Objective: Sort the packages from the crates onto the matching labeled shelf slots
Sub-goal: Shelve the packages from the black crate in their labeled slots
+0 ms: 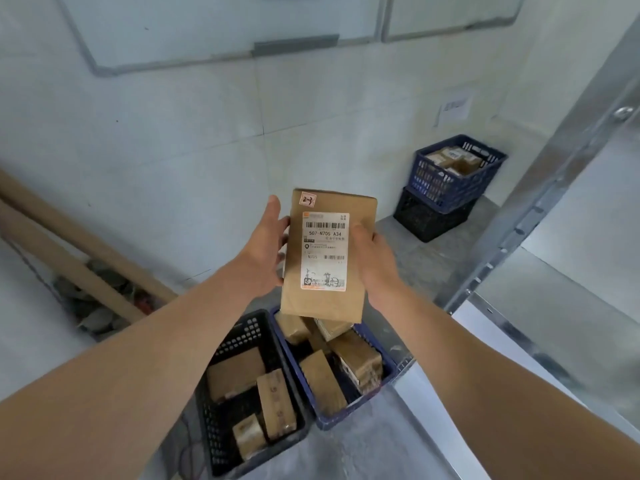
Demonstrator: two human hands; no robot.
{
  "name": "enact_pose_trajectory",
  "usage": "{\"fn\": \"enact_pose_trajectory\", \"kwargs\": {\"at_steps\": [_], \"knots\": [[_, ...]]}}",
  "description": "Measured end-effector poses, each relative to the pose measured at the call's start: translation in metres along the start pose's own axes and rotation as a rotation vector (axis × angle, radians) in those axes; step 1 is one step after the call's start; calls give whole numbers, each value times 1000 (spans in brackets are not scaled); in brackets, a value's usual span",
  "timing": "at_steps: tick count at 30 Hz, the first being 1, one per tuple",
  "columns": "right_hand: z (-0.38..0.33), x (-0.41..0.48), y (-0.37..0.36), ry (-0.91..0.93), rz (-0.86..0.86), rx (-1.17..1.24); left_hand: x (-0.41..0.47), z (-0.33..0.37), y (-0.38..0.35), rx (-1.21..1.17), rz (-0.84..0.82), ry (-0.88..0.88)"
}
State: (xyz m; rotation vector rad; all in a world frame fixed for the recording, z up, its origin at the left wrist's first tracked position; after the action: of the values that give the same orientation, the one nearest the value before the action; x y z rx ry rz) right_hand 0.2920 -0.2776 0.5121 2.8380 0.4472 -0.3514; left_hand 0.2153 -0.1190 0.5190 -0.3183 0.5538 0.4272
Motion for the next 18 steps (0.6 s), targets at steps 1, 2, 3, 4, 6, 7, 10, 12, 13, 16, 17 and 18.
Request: {"fn": "enact_pose_trajectory", "kwargs": {"at_steps": [1,2,3,4,6,7,10,12,13,16,17,18], "knots": [[0,-6,10,-6,18,15,-5,-1,-10,11,-12,-3],[0,-13,20,-12,34,27,-9,-2,-19,20,-27,-6],[0,-19,30,-16,54,28,-12,-3,-30,28,-44,-12],[0,-25,41,-19,76,18,-16,-4,-41,35,-63,-18],[1,-36,63,-26,140,-4,-24,-7,-63,54,-110,-18],[2,-42,73,-27,175,-7,-28,-8,-74,68,-138,-19],[6,-62,102,-30,270,-19,-40,-14,-103,112,-219,-30],[10,-77,119,-53,333,-11,-49,-20,-119,147,-289,-38],[13,-86,126,-59,359,-1,-54,-22,-127,174,-319,-42],[23,-114,148,-75,444,44,-67,-33,-151,257,-387,-31],[26,-124,156,-84,470,60,-70,-38,-160,284,-408,-25],[30,-134,165,-91,497,71,-74,-42,-169,307,-433,-21]]}}
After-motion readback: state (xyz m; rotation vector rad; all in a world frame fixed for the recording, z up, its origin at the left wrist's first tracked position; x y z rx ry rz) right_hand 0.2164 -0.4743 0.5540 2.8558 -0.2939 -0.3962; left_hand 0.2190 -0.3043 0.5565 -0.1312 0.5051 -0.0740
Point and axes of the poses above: each hand's wrist, its own x-axis towards the middle knuckle, its own y-axis out of the back of the hand, z = x × y, the point moved 4 cm from there along x, towards the middle knuckle, and after that the axes turned 3 degrees about y, right-handed, at the moved point
